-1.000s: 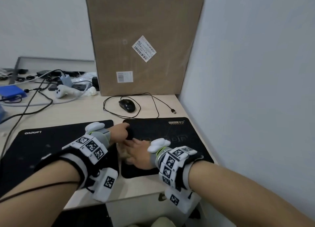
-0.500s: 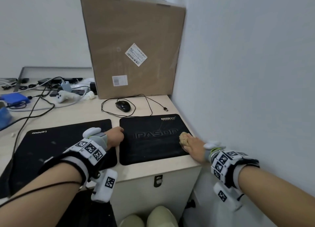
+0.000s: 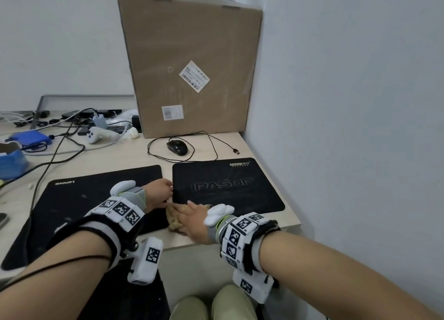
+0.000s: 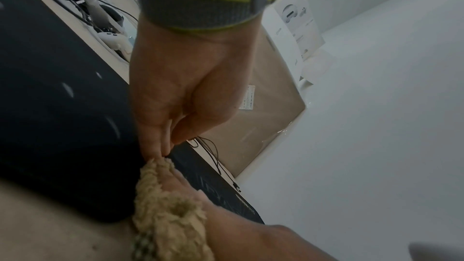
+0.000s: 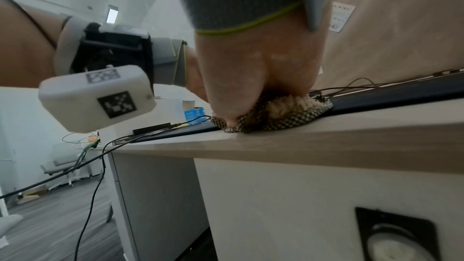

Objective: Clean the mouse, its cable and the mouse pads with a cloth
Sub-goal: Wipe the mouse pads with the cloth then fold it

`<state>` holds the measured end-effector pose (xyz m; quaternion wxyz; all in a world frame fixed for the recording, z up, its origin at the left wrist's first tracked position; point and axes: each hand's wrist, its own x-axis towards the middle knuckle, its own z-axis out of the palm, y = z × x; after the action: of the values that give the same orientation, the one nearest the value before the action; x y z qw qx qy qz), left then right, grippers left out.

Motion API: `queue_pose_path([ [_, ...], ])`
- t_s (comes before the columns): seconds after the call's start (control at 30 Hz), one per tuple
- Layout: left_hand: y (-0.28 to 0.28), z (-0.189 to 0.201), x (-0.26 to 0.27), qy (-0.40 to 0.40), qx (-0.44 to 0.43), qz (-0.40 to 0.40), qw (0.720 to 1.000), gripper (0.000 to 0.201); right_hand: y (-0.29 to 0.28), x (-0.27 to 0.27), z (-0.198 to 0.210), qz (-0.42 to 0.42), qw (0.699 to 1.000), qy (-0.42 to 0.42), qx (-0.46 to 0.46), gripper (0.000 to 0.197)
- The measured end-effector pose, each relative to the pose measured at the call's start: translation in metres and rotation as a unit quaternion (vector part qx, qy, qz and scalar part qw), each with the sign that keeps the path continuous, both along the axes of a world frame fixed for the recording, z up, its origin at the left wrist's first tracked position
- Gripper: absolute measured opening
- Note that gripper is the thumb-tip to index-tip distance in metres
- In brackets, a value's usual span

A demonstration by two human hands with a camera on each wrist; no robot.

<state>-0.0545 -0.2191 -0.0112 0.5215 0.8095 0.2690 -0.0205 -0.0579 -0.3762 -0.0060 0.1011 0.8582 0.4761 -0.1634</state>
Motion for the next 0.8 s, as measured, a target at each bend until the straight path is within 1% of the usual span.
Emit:
queue_pose_path([
  [0.1,0.003,0.001,-0.003,-0.005,-0.008,0.002,1.000,0.042,-0.001,0.003,0.000,0.030,0.999,0.029,0.020,0.058],
  [0.17,0.009,0.001,-0.001,-0.004,-0.006,-0.003,1.000,0.043,0.002,0.010,0.007,0.034,0.999,0.042,0.008,0.057],
  [0.27,0.014,-0.003,0.005,-0.009,0.002,-0.001,1.000,0.043,0.009,0.024,0.023,0.018,1.000,0.020,-0.012,0.055],
  [0.33,0.018,-0.005,0.009,-0.011,0.006,0.004,1.000,0.041,0.023,0.043,0.030,0.008,0.999,-0.006,-0.036,0.055],
  [0.37,0.021,-0.006,0.011,-0.013,0.010,0.005,1.000,0.041,0.031,0.054,0.030,0.001,1.000,0.005,-0.019,0.055],
  [0.4,0.022,-0.007,0.012,-0.013,0.004,0.007,1.000,0.041,0.034,0.059,0.034,-0.035,0.999,0.029,-0.009,0.055],
  [0.43,0.024,-0.008,0.014,-0.015,0.004,0.009,1.000,0.042,0.038,0.068,0.033,-0.047,0.998,0.043,0.019,0.055],
  [0.53,0.024,-0.006,0.012,-0.012,-0.013,0.013,1.000,0.043,0.023,0.092,0.036,-0.124,0.987,0.068,0.081,0.048],
  [0.63,0.024,-0.007,0.011,-0.011,-0.036,0.034,0.999,0.044,-0.011,0.114,0.036,-0.187,0.977,0.041,0.091,0.048],
  [0.67,0.025,-0.007,0.013,-0.016,-0.049,0.045,0.998,0.044,-0.023,0.119,0.035,-0.212,0.974,0.028,0.078,0.048],
  [0.7,0.024,-0.006,0.014,-0.014,-0.056,0.055,0.997,0.044,-0.035,0.126,0.030,-0.236,0.968,0.021,0.081,0.049],
  [0.8,0.015,-0.005,0.019,-0.017,-0.110,0.081,0.991,0.048,-0.070,0.136,0.017,-0.306,0.948,0.005,0.089,0.049],
])
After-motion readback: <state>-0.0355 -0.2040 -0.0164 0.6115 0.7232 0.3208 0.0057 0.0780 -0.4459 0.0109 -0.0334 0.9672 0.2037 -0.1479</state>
